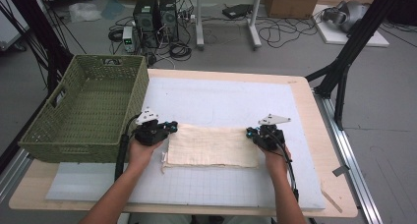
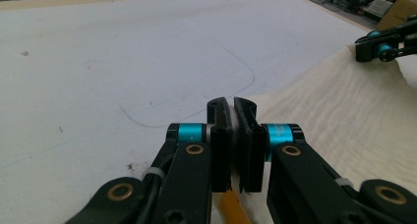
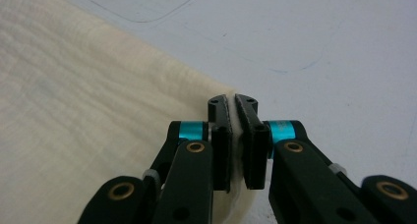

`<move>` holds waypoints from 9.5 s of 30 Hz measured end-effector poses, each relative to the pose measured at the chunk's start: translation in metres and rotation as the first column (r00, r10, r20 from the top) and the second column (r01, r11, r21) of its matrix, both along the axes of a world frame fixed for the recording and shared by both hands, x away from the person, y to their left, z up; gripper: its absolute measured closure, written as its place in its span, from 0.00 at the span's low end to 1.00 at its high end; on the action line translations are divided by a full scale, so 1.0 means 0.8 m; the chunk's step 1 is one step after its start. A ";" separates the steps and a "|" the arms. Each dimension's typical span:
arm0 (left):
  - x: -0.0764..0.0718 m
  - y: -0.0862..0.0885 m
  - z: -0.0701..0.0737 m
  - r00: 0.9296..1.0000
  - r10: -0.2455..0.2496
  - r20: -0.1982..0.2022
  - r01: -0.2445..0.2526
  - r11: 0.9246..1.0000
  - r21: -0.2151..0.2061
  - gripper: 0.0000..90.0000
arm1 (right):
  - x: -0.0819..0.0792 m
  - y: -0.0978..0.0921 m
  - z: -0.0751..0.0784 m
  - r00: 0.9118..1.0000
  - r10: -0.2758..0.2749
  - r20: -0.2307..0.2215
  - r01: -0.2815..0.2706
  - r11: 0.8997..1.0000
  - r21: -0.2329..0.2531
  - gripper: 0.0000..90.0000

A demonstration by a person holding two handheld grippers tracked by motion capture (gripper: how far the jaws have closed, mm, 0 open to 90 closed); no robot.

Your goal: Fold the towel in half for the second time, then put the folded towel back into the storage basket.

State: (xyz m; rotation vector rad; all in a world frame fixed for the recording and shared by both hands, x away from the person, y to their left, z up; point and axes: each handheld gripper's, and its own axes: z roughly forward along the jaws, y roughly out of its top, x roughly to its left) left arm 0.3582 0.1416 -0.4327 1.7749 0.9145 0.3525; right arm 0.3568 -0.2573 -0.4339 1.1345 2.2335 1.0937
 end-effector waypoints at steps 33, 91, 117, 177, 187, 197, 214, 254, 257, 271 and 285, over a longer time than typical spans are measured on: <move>-0.060 0.010 0.013 0.996 -0.092 -0.016 0.092 0.996 0.002 0.93 | -0.092 -0.021 0.014 0.983 0.136 0.123 -0.139 0.990 0.021 0.94; -0.074 -0.029 -0.016 0.993 -0.086 -0.075 0.099 0.978 0.182 0.75 | -0.087 0.091 0.019 0.988 0.141 0.060 -0.145 0.986 0.081 0.56; -0.082 -0.051 -0.019 0.989 -0.128 -0.079 0.143 0.965 0.221 0.81 | -0.100 0.053 -0.008 0.998 0.068 0.004 -0.068 0.998 -0.015 0.60; -0.103 0.030 0.031 0.987 0.015 0.158 -0.002 0.997 -0.081 0.19 | -0.153 -0.083 0.029 0.983 -0.129 0.135 0.120 0.990 0.069 0.17; -0.096 0.030 0.032 0.988 0.006 0.155 0.007 0.997 -0.082 0.19 | -0.146 -0.084 0.023 0.987 -0.103 0.120 0.096 0.993 0.061 0.16; -0.091 0.028 0.028 0.991 0.002 0.134 0.007 0.997 -0.071 0.21 | -0.147 -0.091 0.021 0.983 -0.138 0.121 0.129 0.989 0.077 0.15; -0.088 0.026 0.024 0.994 0.011 0.105 -0.005 0.998 -0.061 0.22 | -0.149 -0.093 0.022 0.979 -0.165 0.117 0.155 0.984 0.092 0.14; -0.087 0.009 -0.012 0.991 -0.010 -0.135 0.025 0.994 0.105 0.35 | -0.145 -0.086 0.012 0.989 -0.125 0.077 0.118 0.988 0.095 0.14; -0.087 0.008 -0.013 0.990 -0.011 -0.139 0.029 0.991 0.133 0.35 | -0.144 -0.085 0.011 0.990 -0.118 0.079 0.111 0.990 0.090 0.14; -0.088 0.000 -0.015 0.984 -0.019 -0.178 0.062 0.969 0.239 0.41 | -0.142 -0.082 0.007 0.994 -0.099 0.055 0.094 0.992 0.079 0.14; -0.097 -0.017 -0.013 0.986 -0.015 -0.167 0.061 0.960 0.273 0.54 | -0.141 -0.080 0.007 0.994 -0.093 0.055 0.089 0.993 0.081 0.14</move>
